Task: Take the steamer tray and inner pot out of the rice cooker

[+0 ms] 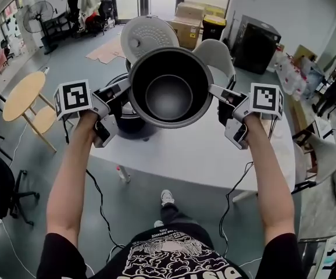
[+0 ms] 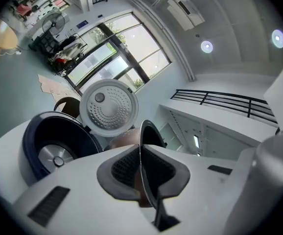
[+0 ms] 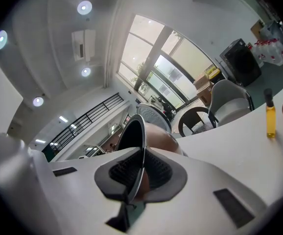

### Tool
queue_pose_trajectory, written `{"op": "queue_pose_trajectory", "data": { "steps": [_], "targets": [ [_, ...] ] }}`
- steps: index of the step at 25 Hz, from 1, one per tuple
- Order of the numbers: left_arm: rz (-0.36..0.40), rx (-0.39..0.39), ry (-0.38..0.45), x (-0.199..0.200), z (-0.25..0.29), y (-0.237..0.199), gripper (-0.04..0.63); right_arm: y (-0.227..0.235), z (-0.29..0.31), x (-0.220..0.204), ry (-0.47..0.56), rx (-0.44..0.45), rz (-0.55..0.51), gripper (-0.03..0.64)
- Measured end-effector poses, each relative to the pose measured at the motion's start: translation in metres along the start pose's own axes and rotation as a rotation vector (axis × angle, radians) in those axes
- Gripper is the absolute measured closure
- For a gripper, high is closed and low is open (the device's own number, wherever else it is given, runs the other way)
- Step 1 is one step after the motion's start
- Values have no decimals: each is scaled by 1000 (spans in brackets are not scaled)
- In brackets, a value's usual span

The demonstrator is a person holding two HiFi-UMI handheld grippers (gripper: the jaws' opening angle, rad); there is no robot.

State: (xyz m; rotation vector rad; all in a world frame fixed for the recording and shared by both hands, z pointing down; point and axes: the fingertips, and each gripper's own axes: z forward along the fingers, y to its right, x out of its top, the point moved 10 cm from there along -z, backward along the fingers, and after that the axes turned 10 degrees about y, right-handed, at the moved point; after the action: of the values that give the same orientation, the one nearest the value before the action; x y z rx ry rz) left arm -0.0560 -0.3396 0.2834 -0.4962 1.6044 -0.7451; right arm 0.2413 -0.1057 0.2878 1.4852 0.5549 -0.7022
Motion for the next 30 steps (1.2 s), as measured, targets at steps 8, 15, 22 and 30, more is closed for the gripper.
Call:
{"op": "queue_pose_trajectory", "data": {
  "steps": [8,15,22,30],
  "targets": [
    [-50,-76,-138,-13,43,20,569,-1,-60,4,87,-149,55,578],
    [-100,-89,-242,-19,73,6,569,8,-69,-4,116,-280,142,577],
    [-160,-52,-334,-75,113,-29,569,67,-86,-24,103,-383,222,577],
    [-201,73,-405,-171,165,-62,569,176,-117,-47,38,-429,334,577]
  ]
}}
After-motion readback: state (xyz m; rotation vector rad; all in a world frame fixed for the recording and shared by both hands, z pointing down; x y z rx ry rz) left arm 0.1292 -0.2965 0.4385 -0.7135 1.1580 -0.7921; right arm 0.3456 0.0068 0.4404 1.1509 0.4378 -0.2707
